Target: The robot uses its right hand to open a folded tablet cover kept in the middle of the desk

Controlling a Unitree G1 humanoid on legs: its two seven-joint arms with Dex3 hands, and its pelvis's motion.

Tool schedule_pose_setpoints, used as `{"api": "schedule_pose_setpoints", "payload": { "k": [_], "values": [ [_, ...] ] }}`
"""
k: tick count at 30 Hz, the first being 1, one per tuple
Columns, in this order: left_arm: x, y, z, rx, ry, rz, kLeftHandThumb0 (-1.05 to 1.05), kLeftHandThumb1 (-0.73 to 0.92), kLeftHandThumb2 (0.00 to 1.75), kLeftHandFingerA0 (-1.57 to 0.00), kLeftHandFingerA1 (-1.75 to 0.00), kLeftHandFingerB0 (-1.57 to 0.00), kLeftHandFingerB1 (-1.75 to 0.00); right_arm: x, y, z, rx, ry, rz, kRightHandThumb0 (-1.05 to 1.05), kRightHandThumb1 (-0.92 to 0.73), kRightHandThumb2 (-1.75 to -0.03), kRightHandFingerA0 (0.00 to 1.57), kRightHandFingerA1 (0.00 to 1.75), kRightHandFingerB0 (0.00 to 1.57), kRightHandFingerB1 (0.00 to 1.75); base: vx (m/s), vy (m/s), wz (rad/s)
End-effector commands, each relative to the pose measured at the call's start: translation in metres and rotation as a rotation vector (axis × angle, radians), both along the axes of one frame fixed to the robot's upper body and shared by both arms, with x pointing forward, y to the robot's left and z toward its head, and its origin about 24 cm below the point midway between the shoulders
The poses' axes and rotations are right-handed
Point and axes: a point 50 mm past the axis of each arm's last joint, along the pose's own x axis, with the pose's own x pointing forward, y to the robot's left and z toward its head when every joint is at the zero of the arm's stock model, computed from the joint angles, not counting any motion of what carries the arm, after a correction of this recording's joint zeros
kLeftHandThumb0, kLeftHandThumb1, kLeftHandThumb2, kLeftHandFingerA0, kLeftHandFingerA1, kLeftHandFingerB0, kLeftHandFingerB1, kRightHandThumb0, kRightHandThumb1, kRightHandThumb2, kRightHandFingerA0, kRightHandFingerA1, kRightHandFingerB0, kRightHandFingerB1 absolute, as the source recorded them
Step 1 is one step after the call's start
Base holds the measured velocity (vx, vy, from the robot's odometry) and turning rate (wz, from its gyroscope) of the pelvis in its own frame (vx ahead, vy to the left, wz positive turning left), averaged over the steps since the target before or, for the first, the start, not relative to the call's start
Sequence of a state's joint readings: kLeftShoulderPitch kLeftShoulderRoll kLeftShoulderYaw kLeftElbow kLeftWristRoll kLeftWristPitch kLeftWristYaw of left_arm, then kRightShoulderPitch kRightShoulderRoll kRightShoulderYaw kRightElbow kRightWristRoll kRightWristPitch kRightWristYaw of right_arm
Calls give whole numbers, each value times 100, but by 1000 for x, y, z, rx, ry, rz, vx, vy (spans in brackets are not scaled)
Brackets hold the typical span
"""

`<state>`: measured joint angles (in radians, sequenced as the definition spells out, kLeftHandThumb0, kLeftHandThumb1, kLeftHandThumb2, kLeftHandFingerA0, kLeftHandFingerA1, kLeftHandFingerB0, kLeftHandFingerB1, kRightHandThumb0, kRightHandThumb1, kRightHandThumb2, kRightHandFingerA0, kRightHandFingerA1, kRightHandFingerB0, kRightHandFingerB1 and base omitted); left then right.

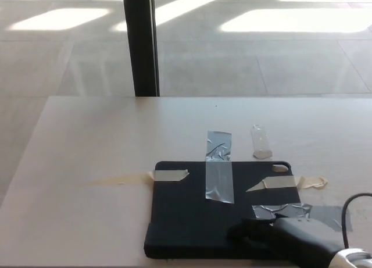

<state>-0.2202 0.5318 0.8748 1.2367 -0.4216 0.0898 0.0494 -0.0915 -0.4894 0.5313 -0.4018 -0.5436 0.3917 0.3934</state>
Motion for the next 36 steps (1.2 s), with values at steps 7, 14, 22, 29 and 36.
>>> {"api": "schedule_pose_setpoints", "payload": {
  "k": [7, 14, 22, 29, 36],
  "values": [
    [-4, 13, 13, 42, 20, 0, -50, 30, 83, -86, -90, -64, -76, -58, -26, -55, 568, 748, -349, -75, -55, -61, 92, 161, 31, 35, 0, 0, 0],
    [-3, 13, 13, 39, 4, 7, -52, 31, 83, -87, -92, -65, -78, -69, -35, -59, 762, 887, -557, -75, -49, -85, 31, 55, 22, 45, 0, 0, 0],
    [0, 13, 15, 55, 12, -14, -52, 32, 83, -87, -91, -68, -79, -80, -42, -61, 937, 1035, -752, -72, -62, -59, 41, 47, 28, 33, 0, 0, 0],
    [0, 14, 16, 51, 11, -7, -52, 31, 83, -82, -89, -61, -76, -92, -44, -60, 943, 1061, -752, -74, -52, -87, 28, 54, 13, 42, 0, 0, 0],
    [-2, 13, 14, 45, 7, -1, -50, 31, 83, -87, -92, -66, -79, -86, -41, -53, 1048, 1104, -844, -70, -49, -85, 33, 54, 12, 42, 0, 0, 0]
  ]
}}
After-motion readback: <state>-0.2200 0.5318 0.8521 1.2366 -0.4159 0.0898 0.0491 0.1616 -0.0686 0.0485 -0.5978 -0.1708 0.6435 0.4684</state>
